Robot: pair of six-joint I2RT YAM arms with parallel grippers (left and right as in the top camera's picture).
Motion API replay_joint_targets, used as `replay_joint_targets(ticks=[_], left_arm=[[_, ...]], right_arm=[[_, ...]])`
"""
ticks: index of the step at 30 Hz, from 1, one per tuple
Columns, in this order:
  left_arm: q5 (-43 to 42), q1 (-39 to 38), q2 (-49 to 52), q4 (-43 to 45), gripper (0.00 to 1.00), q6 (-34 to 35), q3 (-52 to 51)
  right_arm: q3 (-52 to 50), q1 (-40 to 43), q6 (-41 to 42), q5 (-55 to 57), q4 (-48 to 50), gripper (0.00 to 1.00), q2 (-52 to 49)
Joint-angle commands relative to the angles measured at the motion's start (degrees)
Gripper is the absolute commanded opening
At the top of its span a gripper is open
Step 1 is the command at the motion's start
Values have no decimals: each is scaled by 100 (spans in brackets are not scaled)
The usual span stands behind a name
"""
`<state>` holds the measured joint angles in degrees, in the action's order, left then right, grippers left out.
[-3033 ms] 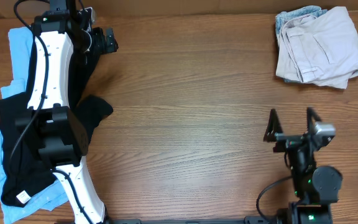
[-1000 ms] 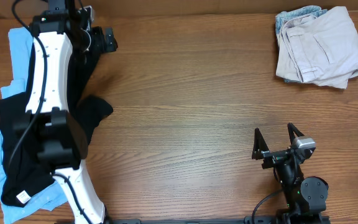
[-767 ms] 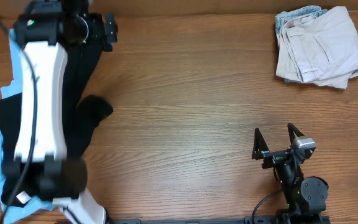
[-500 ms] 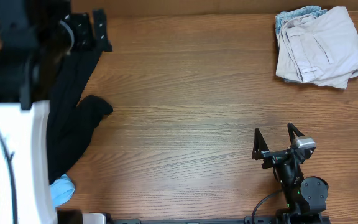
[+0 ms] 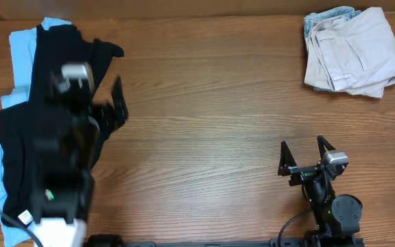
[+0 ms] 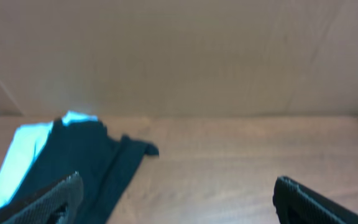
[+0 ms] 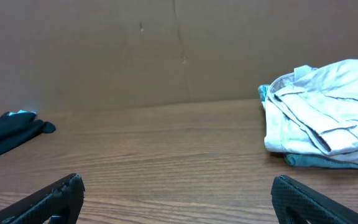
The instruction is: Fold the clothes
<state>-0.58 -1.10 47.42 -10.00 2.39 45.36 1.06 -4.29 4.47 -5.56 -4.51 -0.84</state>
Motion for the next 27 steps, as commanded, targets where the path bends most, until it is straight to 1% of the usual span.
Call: replay_joint_targets(ticks=[1,6,9,12,19,22,27], left_arm=[[61,33,-1069,632,100,2,-1226],[90,33,-2487,1628,100,107,-2824],[105,35,-3174,1939,100,186,-3471],[116,35,-3663,2020,100,256,-3893],[472,35,-4520,2135,100,232,-4503],[570,37,-4704,1860,100,232,-4511],[540,50,-4728,1513,100,238,-4511]], right_arm=[[-61,-46,4,35,26,100,68],[-61,-46,7,35,26,100,68],[-61,-48,7,35,26,100,68],[-61,-46,4,35,26,100,68],[-61,-48,4,35,26,100,68],[-61,-46,4,35,26,100,68],[-61,-46,4,35,26,100,68]])
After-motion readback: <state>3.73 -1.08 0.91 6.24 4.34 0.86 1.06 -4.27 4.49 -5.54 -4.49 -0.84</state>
